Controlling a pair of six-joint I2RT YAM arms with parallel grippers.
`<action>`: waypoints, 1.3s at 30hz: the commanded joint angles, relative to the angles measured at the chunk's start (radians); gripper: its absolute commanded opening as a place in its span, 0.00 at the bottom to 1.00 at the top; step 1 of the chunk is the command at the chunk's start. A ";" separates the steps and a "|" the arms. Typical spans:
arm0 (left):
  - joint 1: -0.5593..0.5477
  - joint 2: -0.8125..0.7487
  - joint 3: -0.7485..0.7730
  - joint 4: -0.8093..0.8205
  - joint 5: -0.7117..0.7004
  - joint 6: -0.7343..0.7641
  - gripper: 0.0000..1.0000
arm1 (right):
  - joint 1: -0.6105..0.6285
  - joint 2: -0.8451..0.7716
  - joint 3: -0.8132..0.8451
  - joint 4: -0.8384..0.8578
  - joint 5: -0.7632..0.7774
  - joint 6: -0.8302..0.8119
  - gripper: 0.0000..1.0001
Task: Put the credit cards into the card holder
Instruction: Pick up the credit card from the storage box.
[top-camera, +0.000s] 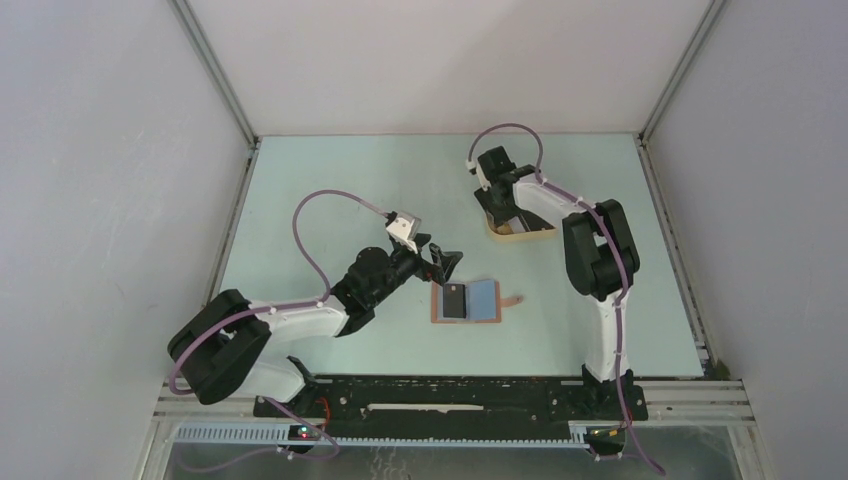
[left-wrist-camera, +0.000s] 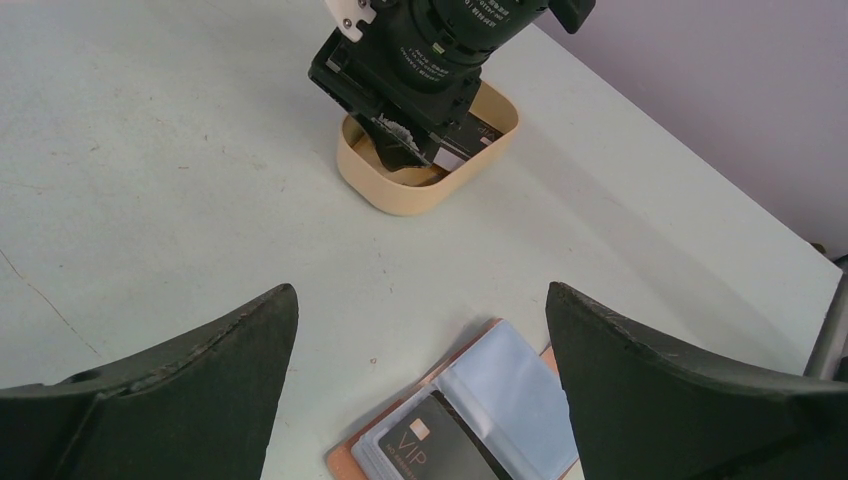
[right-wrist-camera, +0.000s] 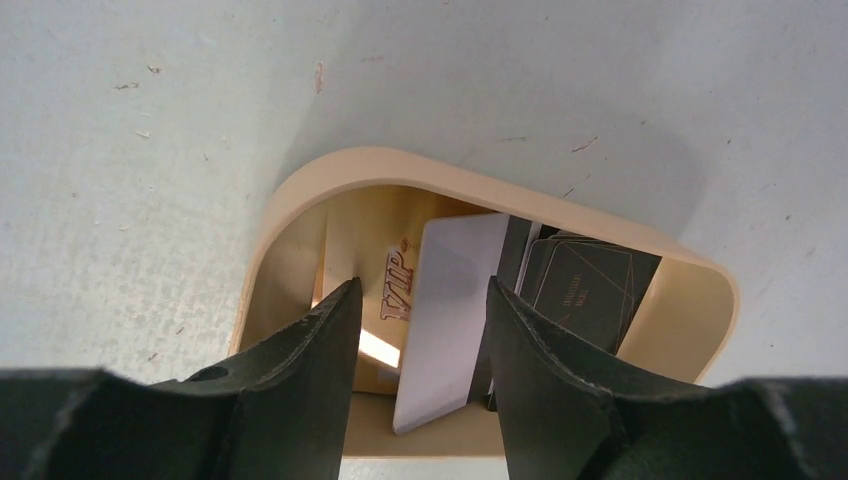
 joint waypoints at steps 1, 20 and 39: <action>0.004 -0.027 -0.023 0.044 0.011 0.000 0.99 | 0.011 0.025 0.034 -0.002 0.045 -0.004 0.57; 0.004 -0.024 -0.022 0.045 0.012 0.000 0.99 | -0.042 -0.058 0.007 -0.029 -0.054 -0.008 0.58; 0.004 -0.026 -0.023 0.045 0.018 0.000 0.99 | -0.155 -0.130 -0.001 -0.070 -0.219 -0.019 0.55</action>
